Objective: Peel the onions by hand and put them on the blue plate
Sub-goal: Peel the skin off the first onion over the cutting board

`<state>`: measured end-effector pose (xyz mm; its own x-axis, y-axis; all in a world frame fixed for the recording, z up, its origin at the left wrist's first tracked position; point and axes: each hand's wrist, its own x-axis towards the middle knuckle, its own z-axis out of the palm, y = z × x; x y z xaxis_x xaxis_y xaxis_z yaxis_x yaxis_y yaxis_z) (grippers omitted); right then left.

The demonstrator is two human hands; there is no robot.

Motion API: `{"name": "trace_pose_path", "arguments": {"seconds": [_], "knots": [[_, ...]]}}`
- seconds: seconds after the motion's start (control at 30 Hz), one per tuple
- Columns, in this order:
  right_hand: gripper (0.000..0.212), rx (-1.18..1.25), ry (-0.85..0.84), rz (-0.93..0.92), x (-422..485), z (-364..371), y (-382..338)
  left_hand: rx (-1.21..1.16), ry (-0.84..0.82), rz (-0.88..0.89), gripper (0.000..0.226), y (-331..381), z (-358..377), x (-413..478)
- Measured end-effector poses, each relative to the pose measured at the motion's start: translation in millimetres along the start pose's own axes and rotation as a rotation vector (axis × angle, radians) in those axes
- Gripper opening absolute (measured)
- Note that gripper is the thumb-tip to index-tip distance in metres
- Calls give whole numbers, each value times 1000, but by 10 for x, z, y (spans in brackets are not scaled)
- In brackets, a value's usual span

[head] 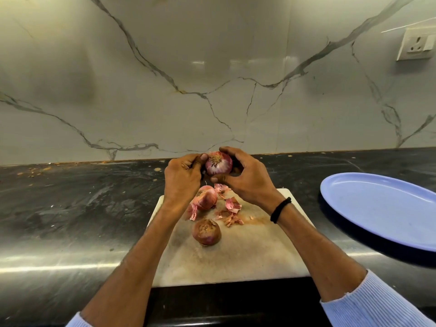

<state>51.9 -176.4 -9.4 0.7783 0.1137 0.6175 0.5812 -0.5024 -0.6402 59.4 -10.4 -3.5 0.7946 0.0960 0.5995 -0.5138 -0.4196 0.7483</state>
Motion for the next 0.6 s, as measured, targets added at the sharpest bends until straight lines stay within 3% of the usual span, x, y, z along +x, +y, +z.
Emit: {"name": "trace_pose_path", "arguments": {"seconds": [0.23,0.43,0.5,0.6], "knots": [[74,188,-17,86,-8,-46,-51,-62,26,-107,17,23,-31,15],[69,184,-3,75,-2,-72,-50,-78,33,-218,20,1,-37,27],[68,138,10,50,5,-81,-43,20,28,-200,17,-19,-63,24],[69,66,22,24,11,-82,-18,195,-8,-38,39,-26,-89,29]]}}
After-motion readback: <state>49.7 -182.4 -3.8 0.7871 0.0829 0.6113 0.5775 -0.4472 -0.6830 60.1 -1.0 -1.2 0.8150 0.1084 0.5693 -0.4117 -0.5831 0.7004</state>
